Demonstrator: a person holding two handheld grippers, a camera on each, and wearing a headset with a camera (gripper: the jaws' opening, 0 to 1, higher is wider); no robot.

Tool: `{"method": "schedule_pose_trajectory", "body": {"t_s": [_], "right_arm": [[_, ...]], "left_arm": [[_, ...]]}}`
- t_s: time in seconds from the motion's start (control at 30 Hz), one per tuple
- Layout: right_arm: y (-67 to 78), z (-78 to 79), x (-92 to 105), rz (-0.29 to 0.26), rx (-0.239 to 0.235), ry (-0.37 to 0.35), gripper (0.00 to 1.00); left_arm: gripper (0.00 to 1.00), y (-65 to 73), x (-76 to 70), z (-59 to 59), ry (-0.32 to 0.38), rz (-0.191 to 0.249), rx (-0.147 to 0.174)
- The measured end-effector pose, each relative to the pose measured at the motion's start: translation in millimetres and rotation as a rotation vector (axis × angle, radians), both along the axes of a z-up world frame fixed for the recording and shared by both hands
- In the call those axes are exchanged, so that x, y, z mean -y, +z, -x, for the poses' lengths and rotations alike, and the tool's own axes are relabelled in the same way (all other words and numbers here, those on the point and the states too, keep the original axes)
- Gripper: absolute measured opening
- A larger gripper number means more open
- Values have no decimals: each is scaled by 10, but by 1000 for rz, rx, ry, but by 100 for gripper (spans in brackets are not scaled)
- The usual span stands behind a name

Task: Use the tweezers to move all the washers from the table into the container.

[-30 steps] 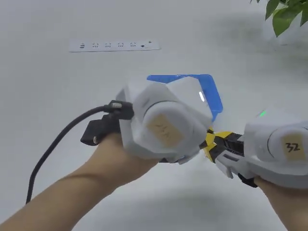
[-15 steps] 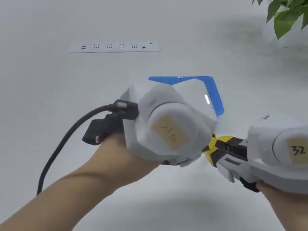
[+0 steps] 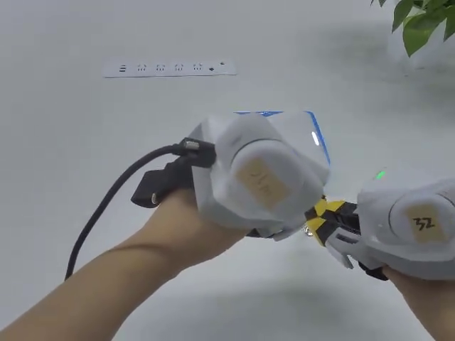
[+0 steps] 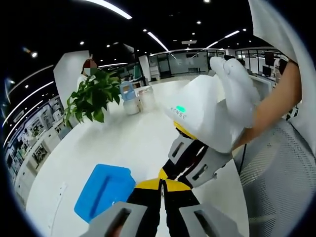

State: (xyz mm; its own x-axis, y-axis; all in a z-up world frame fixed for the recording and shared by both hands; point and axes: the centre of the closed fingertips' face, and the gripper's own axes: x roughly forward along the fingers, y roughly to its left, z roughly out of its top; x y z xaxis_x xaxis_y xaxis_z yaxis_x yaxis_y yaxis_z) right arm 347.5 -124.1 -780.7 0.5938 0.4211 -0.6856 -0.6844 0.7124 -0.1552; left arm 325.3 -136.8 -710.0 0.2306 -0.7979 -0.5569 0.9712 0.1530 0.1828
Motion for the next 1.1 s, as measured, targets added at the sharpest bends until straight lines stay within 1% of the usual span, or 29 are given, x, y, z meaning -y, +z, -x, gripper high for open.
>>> {"method": "schedule_pose_trajectory", "body": {"t_s": [0.13,0.27,0.5,0.67,0.87,0.97,1.0,1.07,1.1], "right_arm": [[3,2,15,-4,-4,-11,4],[4,12,15,5,-7,-3,4],[30,6,5,4,1,2,4],[100,-15,-9,2,14,4,4],[250,-89,-64,-3,48,20,4],[366,-178,-94,-1,78,28,4],[396,-201,-98,0,85,29,4],[462,-251,-104,-1,103,31,4],[517,-291,-110,-4,115,31,4]], "left_arm": [[0,-3,19,18,-7,0,-3],[0,-3,29,34,-14,-8,7],[0,22,18,28,-6,-1,7],[0,87,7,8,-5,8,13],[0,242,-37,-48,-12,11,49],[0,324,-54,-100,-9,17,71],[0,366,-61,-126,-7,20,85],[0,447,-68,-179,-2,28,105],[0,480,-69,-202,0,31,112]]}}
